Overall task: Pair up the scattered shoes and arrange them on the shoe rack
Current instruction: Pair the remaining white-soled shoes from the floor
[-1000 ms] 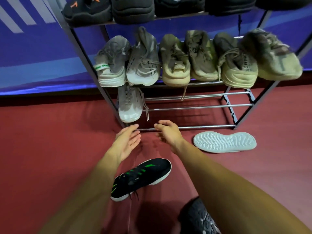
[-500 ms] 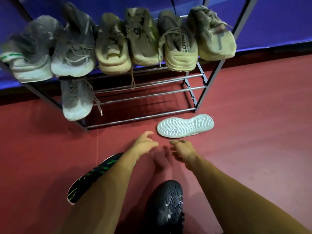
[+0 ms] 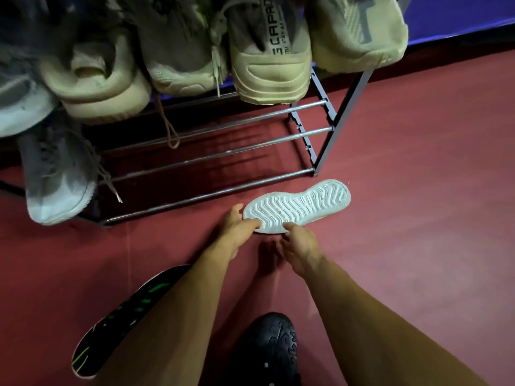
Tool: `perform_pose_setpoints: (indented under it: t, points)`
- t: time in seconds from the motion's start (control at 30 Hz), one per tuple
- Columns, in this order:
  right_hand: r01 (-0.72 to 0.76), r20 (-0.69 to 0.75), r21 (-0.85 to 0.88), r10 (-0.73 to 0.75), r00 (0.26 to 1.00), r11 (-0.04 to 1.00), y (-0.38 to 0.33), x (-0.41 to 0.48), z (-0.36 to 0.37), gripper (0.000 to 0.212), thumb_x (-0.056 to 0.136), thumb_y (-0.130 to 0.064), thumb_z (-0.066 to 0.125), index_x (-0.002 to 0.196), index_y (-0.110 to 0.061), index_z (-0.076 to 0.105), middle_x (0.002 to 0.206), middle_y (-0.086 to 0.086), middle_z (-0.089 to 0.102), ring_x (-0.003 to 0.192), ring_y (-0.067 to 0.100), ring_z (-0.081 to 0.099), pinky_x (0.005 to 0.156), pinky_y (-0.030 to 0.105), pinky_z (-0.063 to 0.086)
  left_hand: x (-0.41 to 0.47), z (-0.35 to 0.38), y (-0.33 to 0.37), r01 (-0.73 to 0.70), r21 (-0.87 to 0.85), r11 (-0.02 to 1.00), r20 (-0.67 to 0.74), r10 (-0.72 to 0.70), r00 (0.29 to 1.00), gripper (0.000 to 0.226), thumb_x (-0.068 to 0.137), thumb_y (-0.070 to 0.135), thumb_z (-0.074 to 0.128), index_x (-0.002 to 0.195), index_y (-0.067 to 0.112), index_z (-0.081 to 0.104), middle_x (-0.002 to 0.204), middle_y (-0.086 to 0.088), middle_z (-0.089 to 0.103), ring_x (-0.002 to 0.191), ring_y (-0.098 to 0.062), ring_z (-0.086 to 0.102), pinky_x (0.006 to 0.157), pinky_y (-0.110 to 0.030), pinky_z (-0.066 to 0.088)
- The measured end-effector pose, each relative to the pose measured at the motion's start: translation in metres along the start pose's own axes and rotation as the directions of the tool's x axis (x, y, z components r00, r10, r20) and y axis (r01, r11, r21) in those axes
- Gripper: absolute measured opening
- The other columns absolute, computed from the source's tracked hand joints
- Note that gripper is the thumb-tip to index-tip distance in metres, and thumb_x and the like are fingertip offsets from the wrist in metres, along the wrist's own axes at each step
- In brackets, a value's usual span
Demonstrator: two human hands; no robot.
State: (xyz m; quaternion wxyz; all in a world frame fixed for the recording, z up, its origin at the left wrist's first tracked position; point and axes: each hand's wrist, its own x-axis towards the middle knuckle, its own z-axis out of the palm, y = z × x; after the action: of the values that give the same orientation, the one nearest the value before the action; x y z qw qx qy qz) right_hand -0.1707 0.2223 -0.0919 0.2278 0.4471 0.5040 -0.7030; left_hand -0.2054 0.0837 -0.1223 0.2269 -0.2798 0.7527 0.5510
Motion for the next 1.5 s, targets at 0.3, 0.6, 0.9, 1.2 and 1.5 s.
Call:
perform_pose_setpoints:
  t: [0.3,0.6,0.9,1.2,1.5]
  points:
    - [-0.036,-0.088,-0.049,0.032,0.996,0.998,0.007,-0.006,-0.007,0.023,0.085,0.006,0.042,0.073,-0.004,0.058,0.058,0.01,0.057,0.048,0.016,0.043,0.043,0.022,0.029,-0.028,-0.004,0.006,0.036,-0.106,0.994,0.11,-0.024,0.994,0.027,0.073,0.003,0.058,0.091,0.023,0.061,0.083,0.003,0.063,0.075,-0.011,0.057,0.067,-0.026,0.048]
    - [0.086,0.108,-0.083,-0.077,0.991,0.993,-0.016,-0.06,-0.001,0.01,0.092,-0.012,0.054,0.092,-0.007,0.062,0.061,0.01,0.057,0.044,0.016,0.049,0.042,0.021,0.042,-0.111,-0.035,0.033,-0.094,-0.248,0.964,0.256,0.159,0.954,0.035,0.076,-0.009,0.054,0.088,0.023,0.059,0.087,-0.003,0.058,0.067,-0.013,0.044,0.058,-0.024,0.035]
    - [0.112,0.315,-0.197,-0.045,0.948,0.974,0.002,-0.125,0.001,0.061,0.083,-0.078,0.051,0.106,-0.022,0.06,0.097,0.014,0.069,0.079,0.023,0.067,0.066,0.031,0.052,-0.183,-0.089,0.02,-0.118,-0.36,0.926,0.323,0.243,0.915,0.038,0.057,-0.007,0.057,0.081,0.023,0.061,0.086,-0.006,0.062,0.077,-0.019,0.054,0.058,-0.026,0.037]
    - [0.139,0.219,0.115,-0.162,0.962,0.984,-0.004,-0.13,-0.012,0.086,0.076,-0.081,0.056,0.121,-0.007,0.05,0.102,0.012,0.066,0.072,0.019,0.061,0.06,0.028,0.048,-0.2,-0.151,-0.006,-0.086,-0.661,0.746,0.131,0.228,0.965,0.038,0.044,-0.012,0.052,0.065,0.018,0.061,0.075,-0.008,0.062,0.078,-0.026,0.058,0.065,-0.034,0.041]
    - [0.056,0.392,0.038,-0.066,0.918,0.998,-0.026,-0.142,-0.01,0.072,0.079,-0.078,0.056,0.119,-0.018,0.058,0.093,0.012,0.064,0.064,0.02,0.059,0.059,0.027,0.048,-0.204,-0.183,-0.02,-0.112,-0.856,0.504,0.019,0.248,0.969,0.036,0.048,-0.014,0.039,0.061,0.012,0.06,0.077,-0.012,0.065,0.079,-0.031,0.061,0.079,-0.038,0.047]
